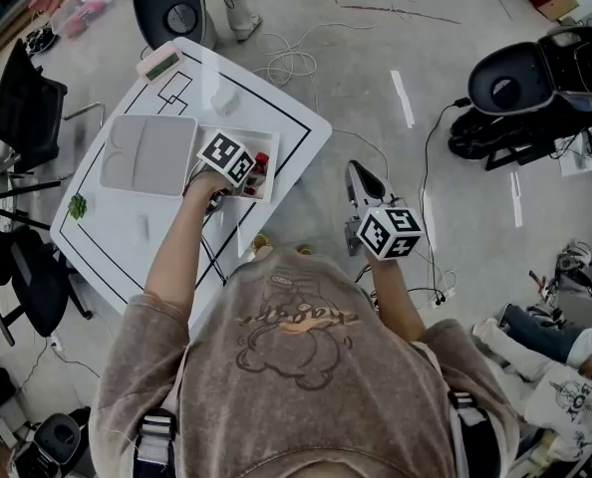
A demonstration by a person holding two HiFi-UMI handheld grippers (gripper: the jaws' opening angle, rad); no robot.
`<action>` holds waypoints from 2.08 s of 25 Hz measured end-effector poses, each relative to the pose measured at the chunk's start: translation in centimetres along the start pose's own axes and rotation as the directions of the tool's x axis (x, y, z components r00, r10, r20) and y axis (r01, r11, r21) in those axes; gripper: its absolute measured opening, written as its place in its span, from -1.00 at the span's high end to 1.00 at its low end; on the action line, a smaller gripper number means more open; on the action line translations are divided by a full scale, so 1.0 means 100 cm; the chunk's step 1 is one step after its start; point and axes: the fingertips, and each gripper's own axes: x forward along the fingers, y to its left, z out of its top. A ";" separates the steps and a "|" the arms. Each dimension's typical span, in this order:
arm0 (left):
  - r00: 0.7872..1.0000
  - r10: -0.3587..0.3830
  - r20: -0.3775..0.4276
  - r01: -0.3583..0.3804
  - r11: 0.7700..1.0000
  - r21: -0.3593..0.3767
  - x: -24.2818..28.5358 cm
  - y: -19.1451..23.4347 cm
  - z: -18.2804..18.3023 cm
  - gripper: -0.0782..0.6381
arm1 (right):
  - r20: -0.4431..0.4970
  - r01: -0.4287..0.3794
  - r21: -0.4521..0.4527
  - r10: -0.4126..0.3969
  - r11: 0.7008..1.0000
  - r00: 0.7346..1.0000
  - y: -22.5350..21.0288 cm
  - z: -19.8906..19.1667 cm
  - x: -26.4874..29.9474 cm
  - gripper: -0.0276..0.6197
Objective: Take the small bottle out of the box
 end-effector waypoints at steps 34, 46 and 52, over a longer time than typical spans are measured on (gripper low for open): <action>0.819 0.171 0.548 -0.206 0.979 0.002 -0.141 -0.029 0.053 0.21 | -0.015 -0.074 -0.042 0.074 0.996 0.997 0.021 -0.005 -0.007 0.92; 0.484 0.155 0.861 -0.246 0.969 -0.036 -0.208 -0.079 0.065 0.21 | -0.013 -0.096 -0.058 0.095 0.994 0.995 0.024 -0.005 -0.012 0.92; 0.366 0.161 0.917 -0.283 0.957 -0.055 -0.216 -0.088 0.055 0.21 | -0.006 -0.113 -0.072 0.113 0.991 0.994 0.028 -0.004 -0.011 0.92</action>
